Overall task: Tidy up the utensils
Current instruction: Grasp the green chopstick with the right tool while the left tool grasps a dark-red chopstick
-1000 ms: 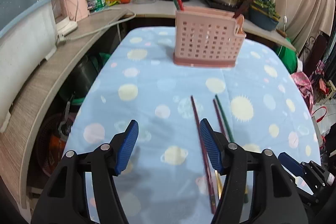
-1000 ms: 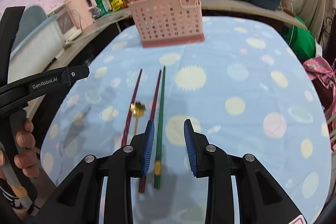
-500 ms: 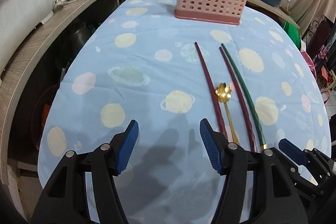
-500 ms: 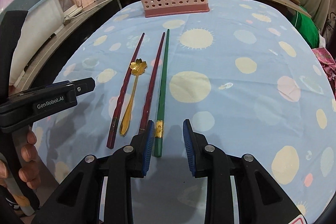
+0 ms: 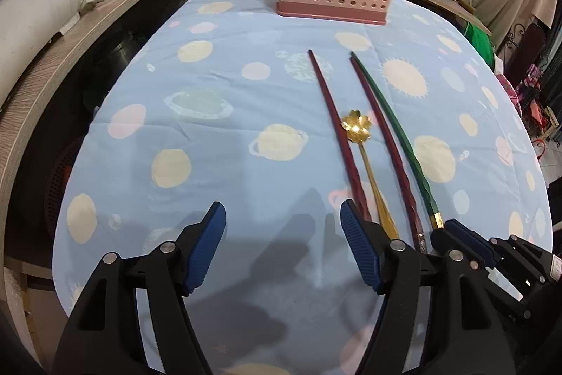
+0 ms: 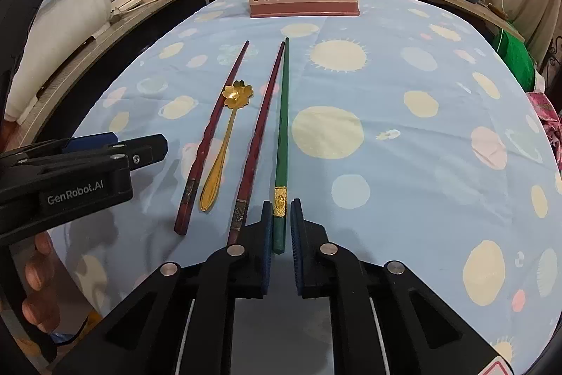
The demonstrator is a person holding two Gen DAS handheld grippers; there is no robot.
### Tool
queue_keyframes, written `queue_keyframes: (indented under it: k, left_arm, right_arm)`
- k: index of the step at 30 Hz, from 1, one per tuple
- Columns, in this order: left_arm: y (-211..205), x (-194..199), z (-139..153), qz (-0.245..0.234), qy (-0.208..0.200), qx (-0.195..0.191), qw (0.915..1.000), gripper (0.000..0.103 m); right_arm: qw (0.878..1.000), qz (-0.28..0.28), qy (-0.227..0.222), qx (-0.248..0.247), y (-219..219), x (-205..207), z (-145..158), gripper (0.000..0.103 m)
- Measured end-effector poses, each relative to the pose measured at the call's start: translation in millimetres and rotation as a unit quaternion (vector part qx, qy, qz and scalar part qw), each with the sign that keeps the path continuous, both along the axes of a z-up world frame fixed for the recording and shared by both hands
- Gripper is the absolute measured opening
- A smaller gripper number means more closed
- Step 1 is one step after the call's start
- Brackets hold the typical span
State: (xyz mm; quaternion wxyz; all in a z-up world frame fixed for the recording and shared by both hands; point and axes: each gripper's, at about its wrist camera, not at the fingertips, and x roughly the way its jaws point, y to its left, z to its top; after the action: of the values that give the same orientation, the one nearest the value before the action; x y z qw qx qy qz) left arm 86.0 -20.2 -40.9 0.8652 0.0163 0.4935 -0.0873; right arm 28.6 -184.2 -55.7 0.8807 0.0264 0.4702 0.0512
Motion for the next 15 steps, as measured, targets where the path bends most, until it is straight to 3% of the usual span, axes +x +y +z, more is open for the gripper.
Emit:
queue_keyframes:
  k: [15]
  left_arm:
    - [-23.5,-18.3,-9.6,-0.051,0.014,-0.001,0.9986,0.065]
  right_arm:
    - [1.0,-0.01,0.001,0.015,-9.0,-2.6,0.4,0.007]
